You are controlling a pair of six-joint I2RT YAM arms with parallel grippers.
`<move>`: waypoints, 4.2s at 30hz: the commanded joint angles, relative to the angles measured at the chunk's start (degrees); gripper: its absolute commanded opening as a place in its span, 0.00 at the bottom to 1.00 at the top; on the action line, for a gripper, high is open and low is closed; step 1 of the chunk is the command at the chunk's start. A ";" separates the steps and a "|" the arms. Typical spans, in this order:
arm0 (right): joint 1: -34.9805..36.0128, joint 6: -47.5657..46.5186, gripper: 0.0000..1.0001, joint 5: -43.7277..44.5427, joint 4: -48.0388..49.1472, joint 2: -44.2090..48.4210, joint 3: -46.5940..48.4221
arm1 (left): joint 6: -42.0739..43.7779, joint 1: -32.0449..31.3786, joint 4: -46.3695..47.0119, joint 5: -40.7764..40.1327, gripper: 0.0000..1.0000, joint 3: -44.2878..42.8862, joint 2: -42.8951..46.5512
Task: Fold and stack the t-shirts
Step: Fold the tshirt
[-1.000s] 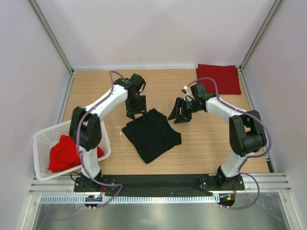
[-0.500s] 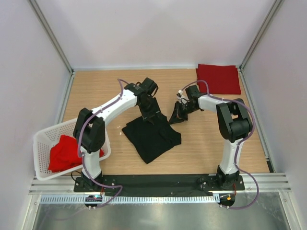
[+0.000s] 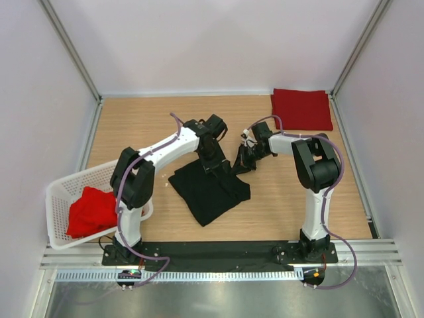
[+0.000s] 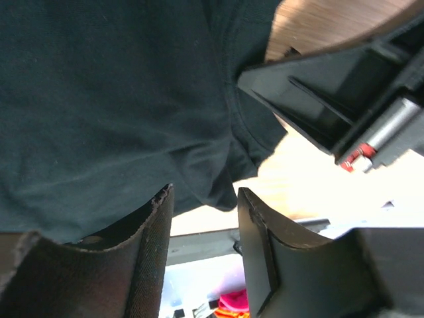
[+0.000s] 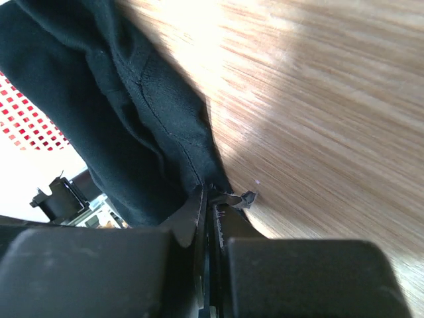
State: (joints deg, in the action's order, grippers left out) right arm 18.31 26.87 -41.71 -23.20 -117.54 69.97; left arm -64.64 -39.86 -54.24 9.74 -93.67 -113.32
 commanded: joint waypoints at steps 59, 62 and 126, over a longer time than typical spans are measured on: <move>0.59 -5.43 0.01 11.30 0.17 -4.19 -1.24 | -7.78 -4.18 -14.05 -15.19 0.00 -23.05 -12.02; 0.50 -5.52 0.01 11.30 0.44 -4.28 -1.42 | -8.13 -4.18 -14.32 -15.36 0.00 -23.40 -11.23; -0.02 -5.25 0.03 19.82 -14.57 1.34 8.24 | 19.27 -0.93 -9.13 -14.05 0.53 -18.00 1.22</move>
State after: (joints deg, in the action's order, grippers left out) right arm 18.90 25.08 -33.76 -30.87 -117.62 75.07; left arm -53.15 -41.60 -63.68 -4.03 -117.19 -122.56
